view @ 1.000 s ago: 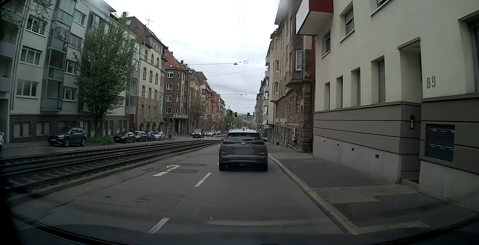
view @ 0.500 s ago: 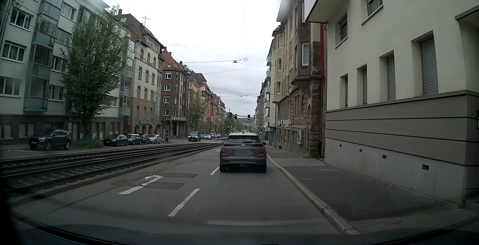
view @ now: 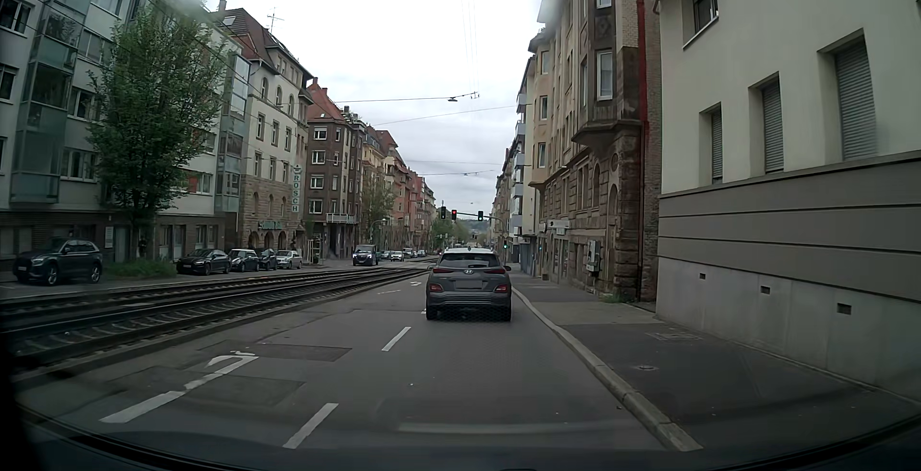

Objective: Follow the waypoints while adhering to traffic rules and regulations

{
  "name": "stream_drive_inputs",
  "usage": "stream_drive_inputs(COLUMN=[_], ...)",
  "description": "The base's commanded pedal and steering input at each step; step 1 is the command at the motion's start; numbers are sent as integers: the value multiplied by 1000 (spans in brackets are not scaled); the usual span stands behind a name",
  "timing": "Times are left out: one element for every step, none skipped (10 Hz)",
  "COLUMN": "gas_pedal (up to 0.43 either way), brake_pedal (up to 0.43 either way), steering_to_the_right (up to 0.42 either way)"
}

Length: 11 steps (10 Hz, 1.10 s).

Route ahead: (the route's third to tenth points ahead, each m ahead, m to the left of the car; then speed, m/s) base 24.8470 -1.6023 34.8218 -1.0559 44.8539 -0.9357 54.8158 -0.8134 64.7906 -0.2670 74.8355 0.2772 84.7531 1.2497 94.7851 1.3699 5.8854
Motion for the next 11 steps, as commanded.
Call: stream_drive_inputs(gas_pedal=[98, 87, 87, 87, 87, 98, 98, 98, 98, 110, 110], brake_pedal=[0, 0, 0, 0, 0, 0, 0, 0, 0, 0, 0], steering_to_the_right=[9, 8, 6, 2, -1, -3, -4, -5, -5, -5, -1])
